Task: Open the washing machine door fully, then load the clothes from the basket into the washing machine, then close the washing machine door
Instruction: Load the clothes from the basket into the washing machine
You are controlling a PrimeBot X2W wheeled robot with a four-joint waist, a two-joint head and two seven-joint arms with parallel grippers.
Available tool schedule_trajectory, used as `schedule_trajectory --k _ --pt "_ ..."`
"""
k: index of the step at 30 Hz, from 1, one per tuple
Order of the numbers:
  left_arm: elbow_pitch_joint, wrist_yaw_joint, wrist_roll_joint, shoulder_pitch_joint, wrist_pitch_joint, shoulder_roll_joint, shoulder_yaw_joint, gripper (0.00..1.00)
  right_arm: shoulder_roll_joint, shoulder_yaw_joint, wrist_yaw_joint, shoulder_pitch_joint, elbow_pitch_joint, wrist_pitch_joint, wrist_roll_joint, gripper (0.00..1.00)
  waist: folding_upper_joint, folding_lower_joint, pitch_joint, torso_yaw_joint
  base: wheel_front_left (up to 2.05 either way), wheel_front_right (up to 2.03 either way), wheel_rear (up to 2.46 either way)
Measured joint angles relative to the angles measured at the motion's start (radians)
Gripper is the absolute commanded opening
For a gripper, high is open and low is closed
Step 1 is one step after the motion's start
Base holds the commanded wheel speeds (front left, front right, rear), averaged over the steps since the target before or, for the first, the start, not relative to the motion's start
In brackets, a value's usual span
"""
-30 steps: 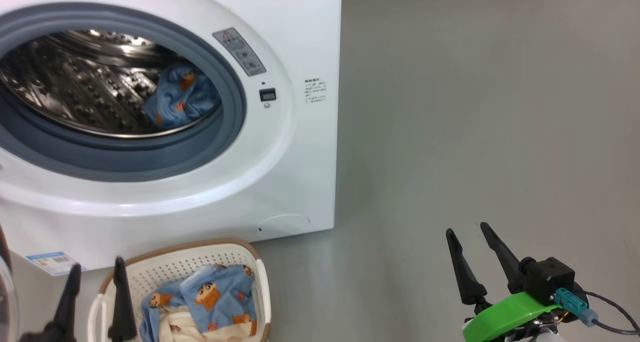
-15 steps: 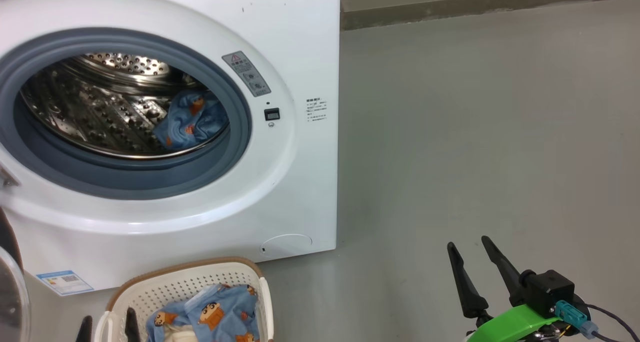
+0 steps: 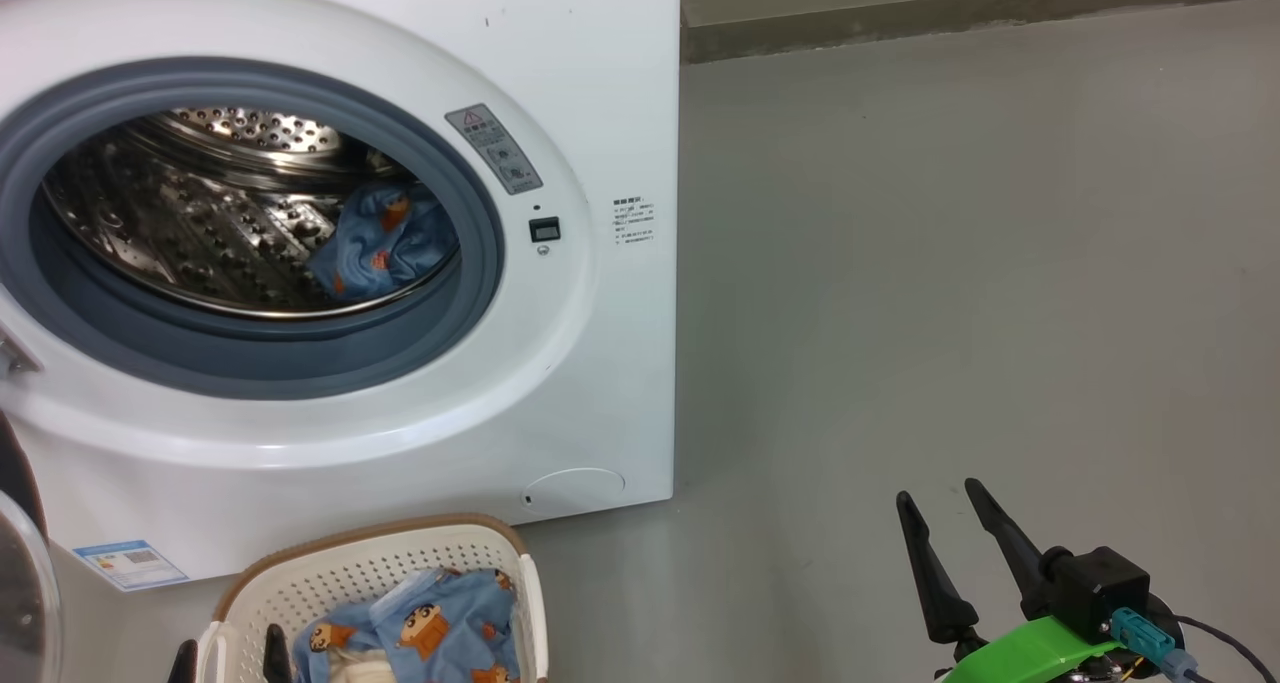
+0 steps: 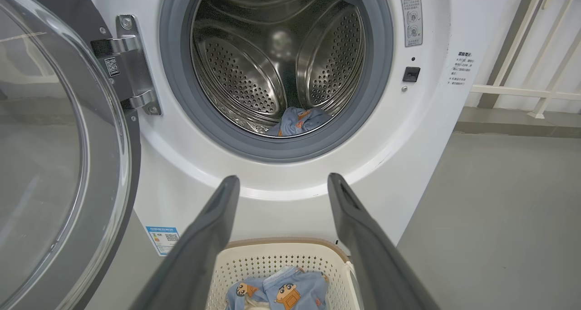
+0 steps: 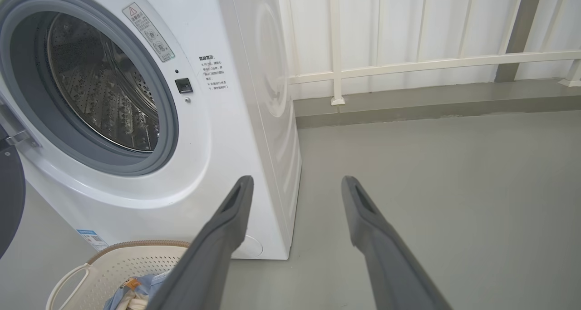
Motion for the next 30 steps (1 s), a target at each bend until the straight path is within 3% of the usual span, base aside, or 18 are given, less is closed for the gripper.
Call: schedule_trajectory --k 10,19,30 --pt "0.006 0.023 -0.026 0.003 0.000 0.001 -0.033 1.00 0.000 0.001 0.000 0.001 -0.006 0.000 0.000 1.00 0.0000 0.0000 0.021 0.003 0.00 0.00 0.00" --pt "0.098 0.025 -0.053 -0.019 0.000 0.002 -0.050 1.00 0.000 -0.003 0.000 -0.003 -0.020 0.000 -0.010 1.00 0.0000 0.0001 0.100 0.001 0.00 0.00 0.00" --pt "0.237 -0.029 -0.069 -0.231 0.001 -0.001 -0.055 1.00 0.000 0.005 0.000 -0.077 -0.049 0.000 -0.029 1.00 0.0000 0.0000 0.264 0.001 0.00 0.00 0.00"
